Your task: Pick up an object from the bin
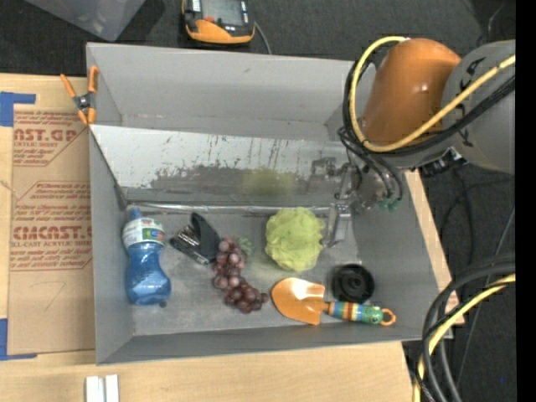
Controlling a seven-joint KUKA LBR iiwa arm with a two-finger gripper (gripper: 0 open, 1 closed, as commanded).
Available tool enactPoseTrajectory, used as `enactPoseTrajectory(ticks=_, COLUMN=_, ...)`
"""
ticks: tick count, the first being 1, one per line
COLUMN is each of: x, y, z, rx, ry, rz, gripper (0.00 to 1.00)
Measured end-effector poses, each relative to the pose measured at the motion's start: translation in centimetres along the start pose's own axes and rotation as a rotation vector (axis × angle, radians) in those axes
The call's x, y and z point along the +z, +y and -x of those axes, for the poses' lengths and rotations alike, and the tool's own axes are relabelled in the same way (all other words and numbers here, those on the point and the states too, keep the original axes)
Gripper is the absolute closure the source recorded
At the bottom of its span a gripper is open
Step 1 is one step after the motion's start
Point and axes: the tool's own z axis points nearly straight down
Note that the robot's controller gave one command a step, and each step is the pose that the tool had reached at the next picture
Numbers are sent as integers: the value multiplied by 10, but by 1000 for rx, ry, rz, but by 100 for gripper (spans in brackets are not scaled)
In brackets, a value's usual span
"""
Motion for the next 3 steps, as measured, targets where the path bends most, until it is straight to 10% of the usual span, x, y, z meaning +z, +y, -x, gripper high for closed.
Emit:
enactPoseTrajectory(ticks=1, x=-5, y=0, z=2, rx=-1, ry=-8, rz=-1, gripper=0)
enactPoseTrajectory(ticks=2, x=103, y=11, z=5, rx=247, ry=-8, rz=1, gripper=0)
enactPoseTrajectory(ticks=3, x=66, y=18, z=6, rx=-2, ry=-16, rz=-1, gripper=0)
